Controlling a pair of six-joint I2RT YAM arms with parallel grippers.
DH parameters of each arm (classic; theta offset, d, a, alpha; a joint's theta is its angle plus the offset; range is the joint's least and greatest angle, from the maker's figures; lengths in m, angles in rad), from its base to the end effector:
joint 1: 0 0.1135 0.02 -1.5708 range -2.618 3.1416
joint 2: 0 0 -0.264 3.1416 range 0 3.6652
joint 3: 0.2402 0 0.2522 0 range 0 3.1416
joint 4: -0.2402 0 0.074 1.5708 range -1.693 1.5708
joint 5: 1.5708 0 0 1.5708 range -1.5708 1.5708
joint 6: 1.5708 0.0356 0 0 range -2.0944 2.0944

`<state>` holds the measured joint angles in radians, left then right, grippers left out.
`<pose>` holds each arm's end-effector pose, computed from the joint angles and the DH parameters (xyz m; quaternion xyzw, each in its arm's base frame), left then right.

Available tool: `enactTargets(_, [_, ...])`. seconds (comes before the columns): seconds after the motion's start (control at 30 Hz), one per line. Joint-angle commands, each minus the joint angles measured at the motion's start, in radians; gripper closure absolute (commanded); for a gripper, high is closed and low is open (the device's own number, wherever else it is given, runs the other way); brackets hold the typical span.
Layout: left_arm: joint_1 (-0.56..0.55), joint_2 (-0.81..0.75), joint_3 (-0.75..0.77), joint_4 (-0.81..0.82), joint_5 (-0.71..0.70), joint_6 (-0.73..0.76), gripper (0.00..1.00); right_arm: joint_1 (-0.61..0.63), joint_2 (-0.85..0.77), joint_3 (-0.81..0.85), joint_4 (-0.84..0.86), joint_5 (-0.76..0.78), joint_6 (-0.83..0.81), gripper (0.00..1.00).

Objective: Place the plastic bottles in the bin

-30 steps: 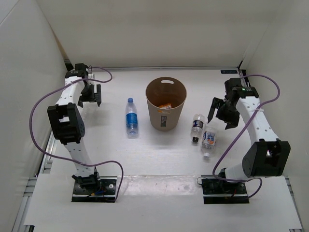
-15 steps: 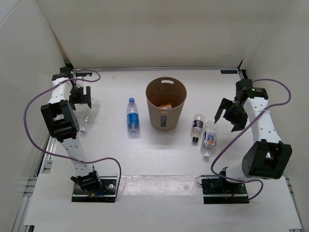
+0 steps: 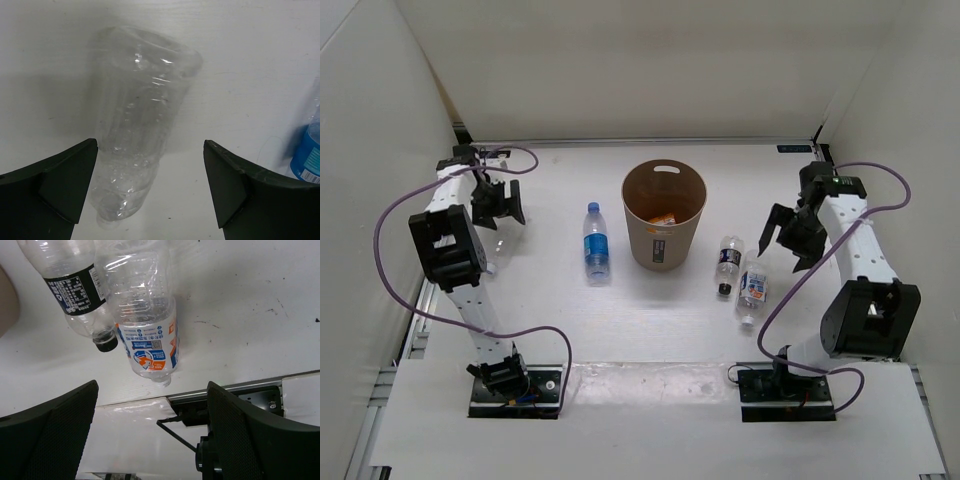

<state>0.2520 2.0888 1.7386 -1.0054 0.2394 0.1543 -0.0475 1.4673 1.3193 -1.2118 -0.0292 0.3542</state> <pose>0.4133 0.0977 0.2091 -0.0354 0.9866 -0.0948 0.1284 0.2666 -0.0116 0.2922 0.1969 0.9747 0.0304 0.1018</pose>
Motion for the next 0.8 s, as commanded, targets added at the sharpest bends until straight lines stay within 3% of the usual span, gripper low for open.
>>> enactTargets(0.0, [-0.008,-0.006,-0.037,0.027,0.072,-0.004,0.05,0.014,0.016,0.066,-0.028,0.005,-0.029,0.1])
enactTargets(0.27, [-0.042,0.051,0.01,-0.027,0.064,-0.071,0.08,-0.023,0.022,0.092,-0.015,-0.015,-0.034,0.1])
enactTargets(0.57, [-0.083,0.005,0.015,-0.024,0.095,-0.061,0.3,-0.005,0.022,0.066,0.009,-0.012,-0.034,0.1])
enactTargets(0.6, [-0.079,-0.01,0.013,-0.015,0.097,-0.068,0.37,-0.005,0.022,0.063,0.014,-0.015,-0.032,0.1])
enactTargets(0.77, [-0.085,-0.038,0.111,0.089,0.083,-0.221,0.42,0.006,0.013,0.047,0.02,-0.015,-0.032,0.1])
